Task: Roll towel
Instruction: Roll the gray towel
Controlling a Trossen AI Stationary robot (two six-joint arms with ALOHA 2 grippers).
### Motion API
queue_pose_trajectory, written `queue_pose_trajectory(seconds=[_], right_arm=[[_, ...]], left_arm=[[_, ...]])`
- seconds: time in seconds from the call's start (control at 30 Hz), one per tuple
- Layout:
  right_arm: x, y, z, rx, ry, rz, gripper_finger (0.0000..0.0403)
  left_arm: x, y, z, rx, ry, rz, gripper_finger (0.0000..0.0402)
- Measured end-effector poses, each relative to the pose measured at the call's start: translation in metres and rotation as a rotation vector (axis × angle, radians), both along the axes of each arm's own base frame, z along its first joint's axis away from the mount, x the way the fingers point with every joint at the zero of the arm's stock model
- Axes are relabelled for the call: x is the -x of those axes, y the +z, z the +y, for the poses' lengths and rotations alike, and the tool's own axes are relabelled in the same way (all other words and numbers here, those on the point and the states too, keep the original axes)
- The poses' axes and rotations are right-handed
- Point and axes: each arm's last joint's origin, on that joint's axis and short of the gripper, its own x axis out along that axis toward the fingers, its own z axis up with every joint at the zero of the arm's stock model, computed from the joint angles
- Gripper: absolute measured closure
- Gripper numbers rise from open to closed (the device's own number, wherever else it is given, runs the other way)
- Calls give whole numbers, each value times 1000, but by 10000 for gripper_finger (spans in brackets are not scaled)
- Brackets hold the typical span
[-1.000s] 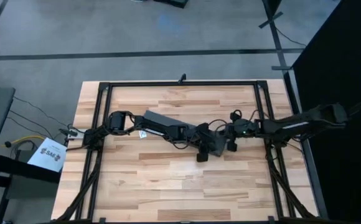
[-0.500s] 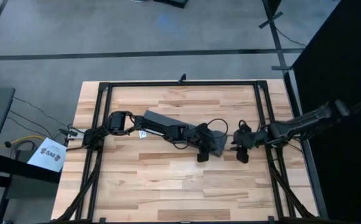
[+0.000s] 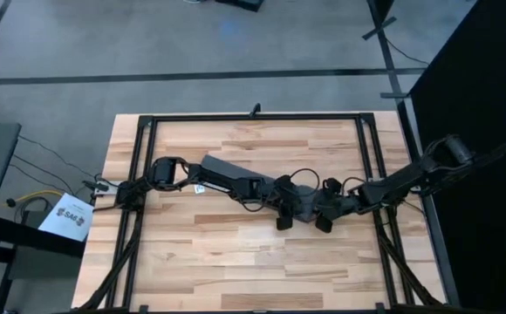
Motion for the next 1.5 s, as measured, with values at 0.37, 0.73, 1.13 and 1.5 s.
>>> queue_pose_trajectory(seconds=[0.37, 0.73, 1.13, 1.5], right_arm=[[3, 8, -1, -9, 5, -6, 184], [3, 8, 1, -10, 14, -7, 184], [-11, -3, 6, -21, 8, -57, 184], [-13, 7, 1, -5, 45, -78, 184]], left_arm=[[0, 20, 0, -13, -10, -14, 228], [13, 55, 18, -195, -130, 33, 228], [6, 18, 45, -172, -243, 31, 228], [9, 13, 45, -128, -211, 58, 228]])
